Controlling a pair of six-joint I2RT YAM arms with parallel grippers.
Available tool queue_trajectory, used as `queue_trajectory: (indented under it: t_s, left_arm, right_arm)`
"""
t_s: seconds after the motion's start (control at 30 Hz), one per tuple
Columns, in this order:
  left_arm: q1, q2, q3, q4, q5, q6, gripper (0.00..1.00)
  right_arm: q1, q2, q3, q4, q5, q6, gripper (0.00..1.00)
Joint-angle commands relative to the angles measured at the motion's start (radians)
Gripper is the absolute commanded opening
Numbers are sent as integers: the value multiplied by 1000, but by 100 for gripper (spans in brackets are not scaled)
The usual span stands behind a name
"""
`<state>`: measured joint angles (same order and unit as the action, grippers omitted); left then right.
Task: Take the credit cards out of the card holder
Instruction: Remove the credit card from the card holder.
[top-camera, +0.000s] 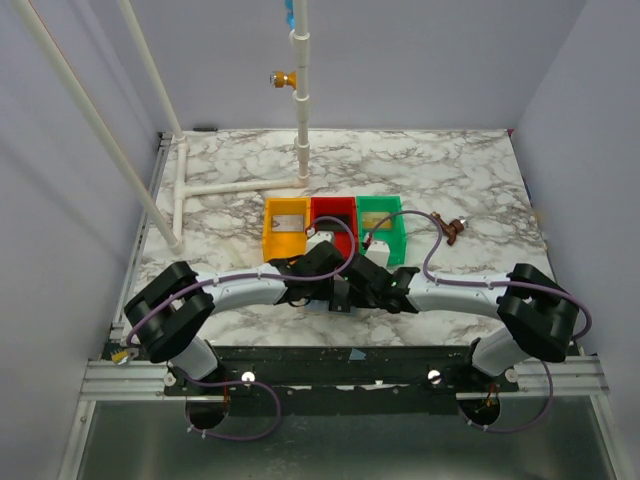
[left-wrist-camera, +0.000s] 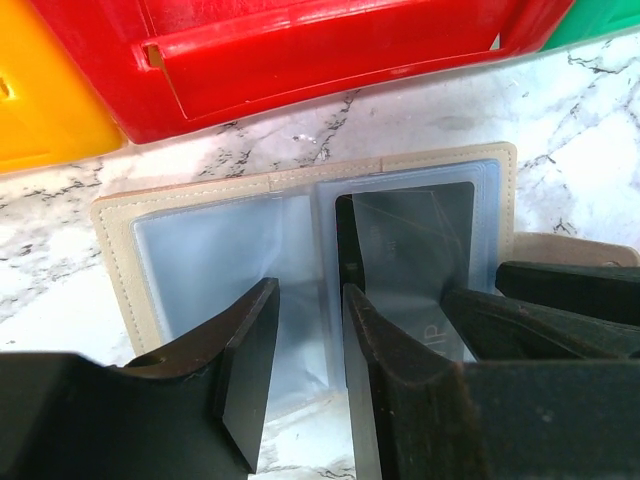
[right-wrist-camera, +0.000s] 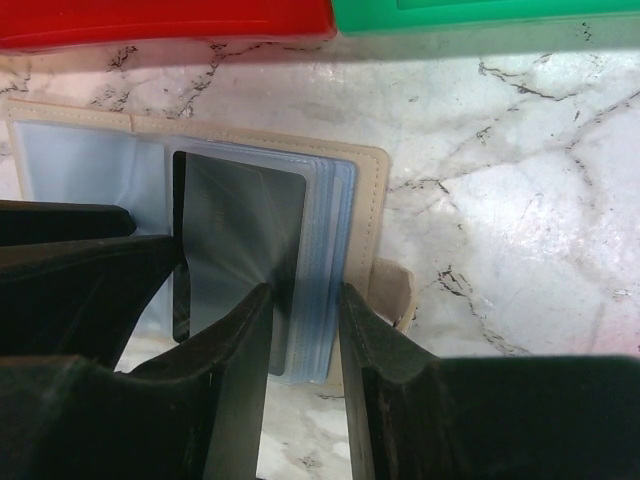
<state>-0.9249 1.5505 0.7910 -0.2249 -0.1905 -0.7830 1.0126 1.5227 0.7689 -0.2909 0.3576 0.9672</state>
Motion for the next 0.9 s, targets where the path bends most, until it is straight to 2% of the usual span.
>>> queue_trajectory:
  t_s: [0.0, 0.23, 0.4, 0.63, 0.87]
  left_arm:
    - [-5, 33, -16, -133, -113, 17, 35]
    - [-8, 39, -24, -87, -57, 20, 36]
    - [-5, 28, -36, -85, -33, 26, 37]
    - [29, -67, -58, -14, 165, 36, 36]
    - [129, -106, -115, 103, 397, 19, 34]
  right_arm:
    - [2, 2, -37, -64, 46, -2, 34]
    - [2, -6, -38, -67, 50, -2, 41]
    - [2, -4, -36, -67, 48, -5, 41]
    - [2, 3, -36, -61, 41, -8, 27]
    - [2, 13, -30, -56, 34, -12, 21]
